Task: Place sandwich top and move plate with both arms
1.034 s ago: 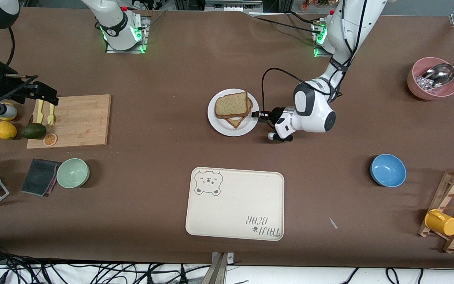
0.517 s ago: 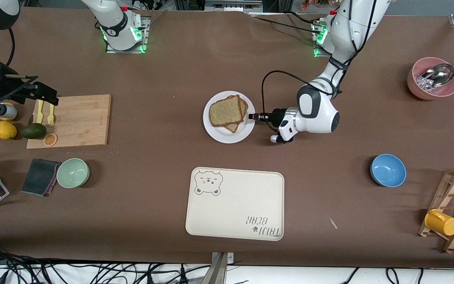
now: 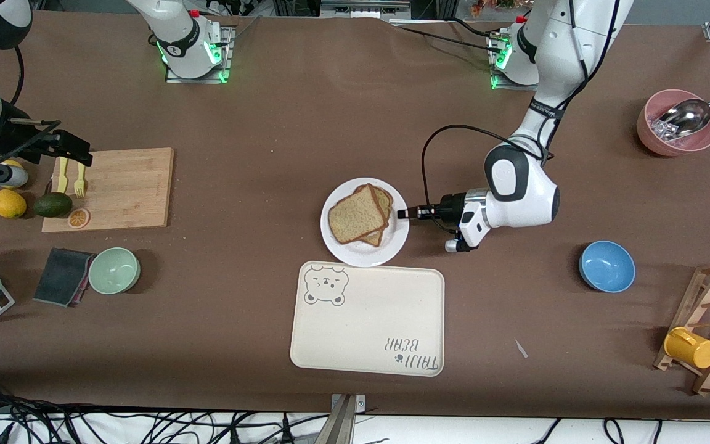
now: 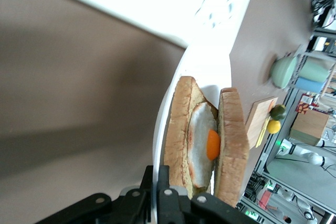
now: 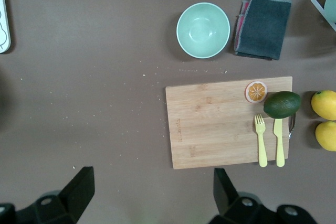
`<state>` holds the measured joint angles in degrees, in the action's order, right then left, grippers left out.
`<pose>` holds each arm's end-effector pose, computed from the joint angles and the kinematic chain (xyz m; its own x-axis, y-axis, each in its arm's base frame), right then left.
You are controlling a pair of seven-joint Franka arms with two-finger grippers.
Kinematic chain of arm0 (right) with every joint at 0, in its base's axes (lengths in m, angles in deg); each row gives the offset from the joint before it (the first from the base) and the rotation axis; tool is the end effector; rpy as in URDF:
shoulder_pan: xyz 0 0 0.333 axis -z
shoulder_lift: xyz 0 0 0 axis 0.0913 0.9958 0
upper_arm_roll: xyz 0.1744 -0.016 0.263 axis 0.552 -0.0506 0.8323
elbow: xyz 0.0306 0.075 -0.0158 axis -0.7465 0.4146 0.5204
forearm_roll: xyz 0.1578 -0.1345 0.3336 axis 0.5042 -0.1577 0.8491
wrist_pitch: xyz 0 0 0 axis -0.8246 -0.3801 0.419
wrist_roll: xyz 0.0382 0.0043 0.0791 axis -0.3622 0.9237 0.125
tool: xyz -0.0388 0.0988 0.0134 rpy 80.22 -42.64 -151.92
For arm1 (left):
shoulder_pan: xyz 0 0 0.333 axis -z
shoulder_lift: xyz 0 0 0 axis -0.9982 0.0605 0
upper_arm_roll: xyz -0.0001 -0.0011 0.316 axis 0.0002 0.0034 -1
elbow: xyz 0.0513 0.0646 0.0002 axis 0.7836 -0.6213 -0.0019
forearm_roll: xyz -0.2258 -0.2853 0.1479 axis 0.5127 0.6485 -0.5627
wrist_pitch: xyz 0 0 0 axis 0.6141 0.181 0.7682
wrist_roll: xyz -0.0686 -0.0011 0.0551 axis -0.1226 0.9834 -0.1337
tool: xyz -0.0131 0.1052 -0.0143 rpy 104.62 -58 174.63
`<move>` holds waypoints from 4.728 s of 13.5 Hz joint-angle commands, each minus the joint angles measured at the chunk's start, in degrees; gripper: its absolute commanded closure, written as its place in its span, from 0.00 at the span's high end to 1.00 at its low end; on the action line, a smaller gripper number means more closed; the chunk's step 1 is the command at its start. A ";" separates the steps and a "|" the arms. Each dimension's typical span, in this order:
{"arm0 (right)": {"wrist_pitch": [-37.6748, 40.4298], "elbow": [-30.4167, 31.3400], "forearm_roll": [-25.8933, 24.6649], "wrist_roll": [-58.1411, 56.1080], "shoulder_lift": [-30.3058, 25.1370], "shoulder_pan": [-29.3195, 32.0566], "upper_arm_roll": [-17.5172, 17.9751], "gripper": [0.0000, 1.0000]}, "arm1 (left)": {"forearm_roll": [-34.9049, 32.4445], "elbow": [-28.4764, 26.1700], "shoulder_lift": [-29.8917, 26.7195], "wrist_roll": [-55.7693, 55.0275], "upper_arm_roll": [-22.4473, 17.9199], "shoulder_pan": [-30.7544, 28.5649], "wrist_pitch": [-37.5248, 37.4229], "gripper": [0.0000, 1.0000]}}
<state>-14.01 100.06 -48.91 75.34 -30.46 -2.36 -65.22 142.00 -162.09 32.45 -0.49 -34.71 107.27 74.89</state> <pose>0.5685 0.0136 0.5680 0.9955 -0.0285 -0.0907 -0.0262 -0.9993 0.0258 0.5779 -0.2611 0.2148 0.9565 0.0809 -0.2802 0.2738 -0.5795 0.7676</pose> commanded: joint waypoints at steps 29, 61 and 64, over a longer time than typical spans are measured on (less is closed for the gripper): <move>0.12 0.42 0.12 -0.60 -0.48 0.37 -0.13 1.00 | 13.21 36.71 29.97 24.15 -3.92 -3.16 -2.44 0.33; 0.12 0.51 0.12 -0.60 -0.56 0.37 -0.13 1.00 | -80.13 1.88 -38.77 -17.78 -2.42 -18.10 -36.25 1.00; 0.12 0.51 0.12 -0.51 -0.57 0.37 -0.13 1.00 | -79.00 2.95 -37.97 -17.86 -2.25 -17.92 -37.33 1.00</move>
<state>-14.02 100.11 -48.91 75.34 -30.38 -2.32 -65.42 63.89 -161.04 -6.95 -17.12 -37.50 89.28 39.11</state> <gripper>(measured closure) 0.000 0.000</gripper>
